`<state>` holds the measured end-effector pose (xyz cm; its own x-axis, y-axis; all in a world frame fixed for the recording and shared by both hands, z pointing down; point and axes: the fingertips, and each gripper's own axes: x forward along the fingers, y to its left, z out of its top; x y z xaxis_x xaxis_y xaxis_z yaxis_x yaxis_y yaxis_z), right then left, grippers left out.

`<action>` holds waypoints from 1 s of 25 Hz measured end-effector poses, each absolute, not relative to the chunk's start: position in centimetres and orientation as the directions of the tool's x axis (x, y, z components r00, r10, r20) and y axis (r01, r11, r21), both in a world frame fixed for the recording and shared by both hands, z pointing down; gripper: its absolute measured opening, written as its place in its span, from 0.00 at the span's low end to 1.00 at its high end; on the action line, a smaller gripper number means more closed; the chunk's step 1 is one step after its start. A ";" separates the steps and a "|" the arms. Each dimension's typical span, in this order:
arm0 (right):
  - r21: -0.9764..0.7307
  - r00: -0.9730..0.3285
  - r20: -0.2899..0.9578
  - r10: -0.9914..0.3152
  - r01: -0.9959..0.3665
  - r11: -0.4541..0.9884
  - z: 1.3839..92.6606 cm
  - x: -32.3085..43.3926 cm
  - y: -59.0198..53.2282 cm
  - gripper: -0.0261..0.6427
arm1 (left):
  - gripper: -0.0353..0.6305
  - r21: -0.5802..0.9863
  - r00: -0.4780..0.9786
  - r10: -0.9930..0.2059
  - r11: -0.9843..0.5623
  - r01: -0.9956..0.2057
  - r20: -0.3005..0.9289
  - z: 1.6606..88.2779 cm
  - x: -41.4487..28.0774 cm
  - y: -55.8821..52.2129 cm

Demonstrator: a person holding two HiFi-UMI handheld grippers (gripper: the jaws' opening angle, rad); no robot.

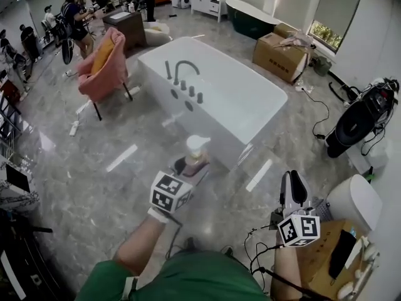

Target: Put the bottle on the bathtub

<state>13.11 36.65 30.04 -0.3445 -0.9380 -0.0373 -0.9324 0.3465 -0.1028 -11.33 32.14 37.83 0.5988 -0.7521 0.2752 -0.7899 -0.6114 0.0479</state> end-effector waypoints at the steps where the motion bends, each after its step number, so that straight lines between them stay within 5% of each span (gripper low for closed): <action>1: -0.098 -0.339 -0.034 -0.940 -0.935 0.341 30.1 12.5 36.8 0.15 | 0.37 0.052 0.603 -0.749 -0.614 -0.787 0.273 38.0 -11.9 32.1; 12: -0.078 -0.322 0.001 -0.947 -0.944 0.321 30.8 7.9 36.2 0.15 | 0.37 0.064 0.612 -0.740 -0.622 -0.781 0.279 39.4 -16.5 31.2; 25: -0.155 -0.384 0.015 -0.923 -0.913 0.377 33.7 10.0 26.0 0.15 | 0.37 0.059 0.586 -0.753 -0.598 -0.799 0.298 39.9 -14.0 23.4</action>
